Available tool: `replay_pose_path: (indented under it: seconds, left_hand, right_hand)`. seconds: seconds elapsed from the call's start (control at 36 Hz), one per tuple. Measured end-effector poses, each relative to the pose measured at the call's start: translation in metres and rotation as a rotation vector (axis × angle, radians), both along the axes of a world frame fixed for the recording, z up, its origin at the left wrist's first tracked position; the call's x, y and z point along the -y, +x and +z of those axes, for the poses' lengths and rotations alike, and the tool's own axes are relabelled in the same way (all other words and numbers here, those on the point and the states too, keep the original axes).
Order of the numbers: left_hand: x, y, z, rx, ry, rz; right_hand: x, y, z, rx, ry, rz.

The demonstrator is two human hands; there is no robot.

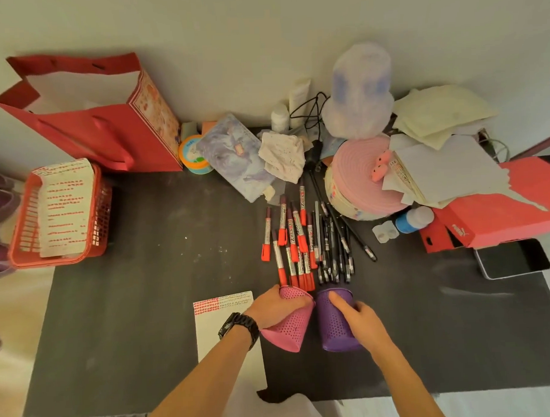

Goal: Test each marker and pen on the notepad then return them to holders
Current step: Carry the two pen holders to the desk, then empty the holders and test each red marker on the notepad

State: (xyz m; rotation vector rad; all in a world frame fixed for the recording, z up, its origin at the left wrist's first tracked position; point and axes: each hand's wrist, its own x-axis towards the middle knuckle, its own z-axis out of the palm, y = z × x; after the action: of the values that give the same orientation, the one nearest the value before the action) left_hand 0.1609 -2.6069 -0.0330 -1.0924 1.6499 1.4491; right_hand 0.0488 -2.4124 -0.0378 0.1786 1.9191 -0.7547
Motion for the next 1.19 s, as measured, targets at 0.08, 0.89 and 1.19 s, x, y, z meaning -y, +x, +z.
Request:
replay_pose_path:
  seconds: [0.08,0.89,1.19]
  left_hand:
    - [0.002,0.015,0.007,-0.015,-0.020,0.005]
    - [0.195,0.159,-0.013,-0.508,-0.543,0.831]
    - [0.207,0.159,-0.041,-0.595,-0.735,0.657]
  right_hand:
    - [-0.004,0.016,0.003,-0.031,-0.072,-0.021]
    - [0.254,0.096,-0.032,-0.451,-0.674,0.185]
    - [0.276,0.098,-0.052,-0.729,-0.649,0.242]
